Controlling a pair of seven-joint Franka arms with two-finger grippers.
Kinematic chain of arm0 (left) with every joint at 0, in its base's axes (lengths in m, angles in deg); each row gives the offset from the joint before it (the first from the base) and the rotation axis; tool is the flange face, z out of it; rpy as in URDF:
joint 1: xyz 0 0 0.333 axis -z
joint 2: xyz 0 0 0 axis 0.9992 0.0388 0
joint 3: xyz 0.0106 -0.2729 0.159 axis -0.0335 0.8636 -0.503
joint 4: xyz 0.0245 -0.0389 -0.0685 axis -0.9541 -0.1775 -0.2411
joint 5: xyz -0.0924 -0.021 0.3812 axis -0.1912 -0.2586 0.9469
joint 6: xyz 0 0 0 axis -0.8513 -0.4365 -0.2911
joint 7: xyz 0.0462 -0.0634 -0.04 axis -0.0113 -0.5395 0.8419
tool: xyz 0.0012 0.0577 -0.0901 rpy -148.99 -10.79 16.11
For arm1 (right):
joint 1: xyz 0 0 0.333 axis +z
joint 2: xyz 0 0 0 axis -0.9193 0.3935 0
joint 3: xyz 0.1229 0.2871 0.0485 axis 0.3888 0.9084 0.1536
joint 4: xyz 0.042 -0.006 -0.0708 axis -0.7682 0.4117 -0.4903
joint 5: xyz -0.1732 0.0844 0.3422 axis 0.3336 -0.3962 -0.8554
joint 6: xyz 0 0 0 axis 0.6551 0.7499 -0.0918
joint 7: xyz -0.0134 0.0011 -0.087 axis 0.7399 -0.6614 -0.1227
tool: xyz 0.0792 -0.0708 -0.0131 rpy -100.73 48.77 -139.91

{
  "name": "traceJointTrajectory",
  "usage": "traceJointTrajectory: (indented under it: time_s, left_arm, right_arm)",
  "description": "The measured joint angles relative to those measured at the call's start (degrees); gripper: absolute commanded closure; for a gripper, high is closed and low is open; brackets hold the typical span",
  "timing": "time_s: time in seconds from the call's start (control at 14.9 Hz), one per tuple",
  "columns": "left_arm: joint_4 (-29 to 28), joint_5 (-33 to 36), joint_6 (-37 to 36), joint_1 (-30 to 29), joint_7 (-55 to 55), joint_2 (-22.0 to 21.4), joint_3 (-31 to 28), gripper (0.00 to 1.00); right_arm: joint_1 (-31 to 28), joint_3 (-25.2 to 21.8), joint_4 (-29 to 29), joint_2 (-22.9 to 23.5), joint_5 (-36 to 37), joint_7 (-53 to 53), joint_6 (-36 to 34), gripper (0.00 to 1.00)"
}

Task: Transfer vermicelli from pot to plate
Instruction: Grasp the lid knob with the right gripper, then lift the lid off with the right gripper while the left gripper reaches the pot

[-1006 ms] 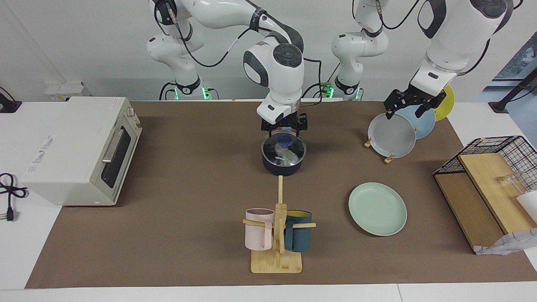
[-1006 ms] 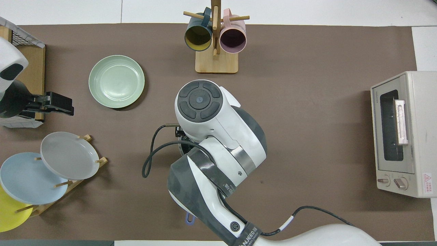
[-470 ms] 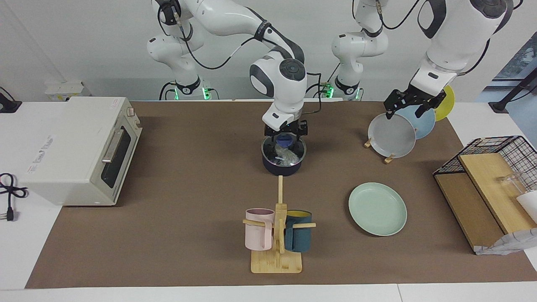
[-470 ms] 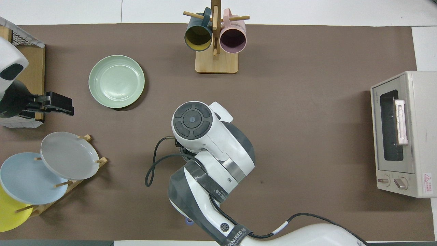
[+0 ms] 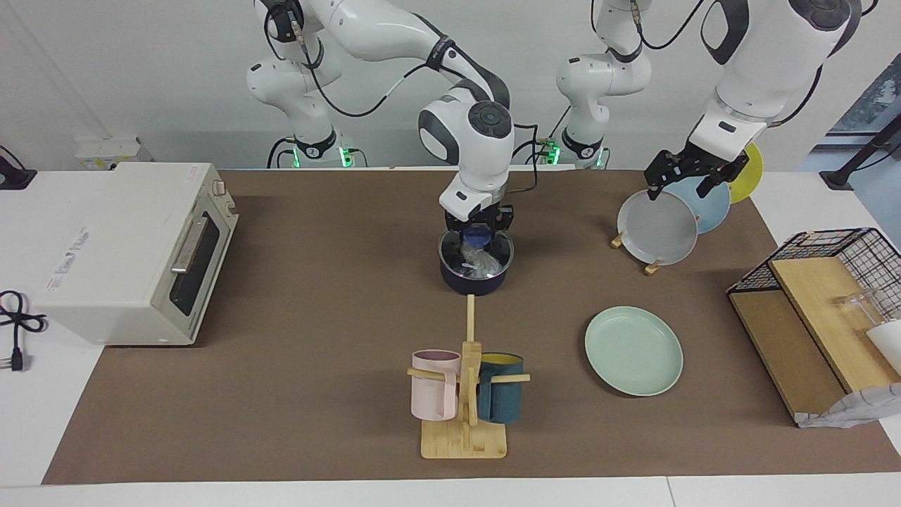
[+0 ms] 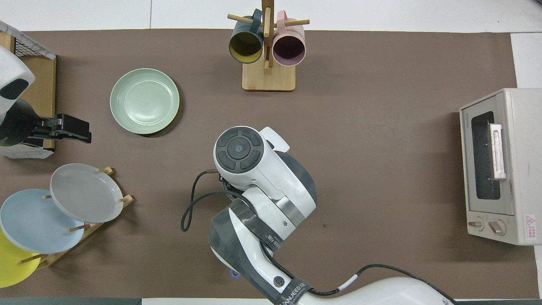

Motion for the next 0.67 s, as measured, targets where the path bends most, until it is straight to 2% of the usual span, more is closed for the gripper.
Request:
traceJointTrajectory:
  time_s: [0.27,0.47,0.67]
  left_arm:
    - [0.0,0.0,1.2,-0.7,0.0,0.0,-0.1,0.0]
    - [0.0,0.0,1.8,-0.7,0.0,0.0,-0.1,0.0]
    - [0.0,0.0,2.3,-0.7,0.0,0.0,0.2,0.0]
  right_arm:
    - [0.0,0.1,-0.3,-0.1,1.3,-0.3,-0.4,0.45]
    - [-0.7,-0.4,-3.4,-0.3,2.4,-2.4,-3.7,0.45]
    - [-5.1,-0.8,-6.2,-0.9,2.5,-9.7,-7.1,0.45]
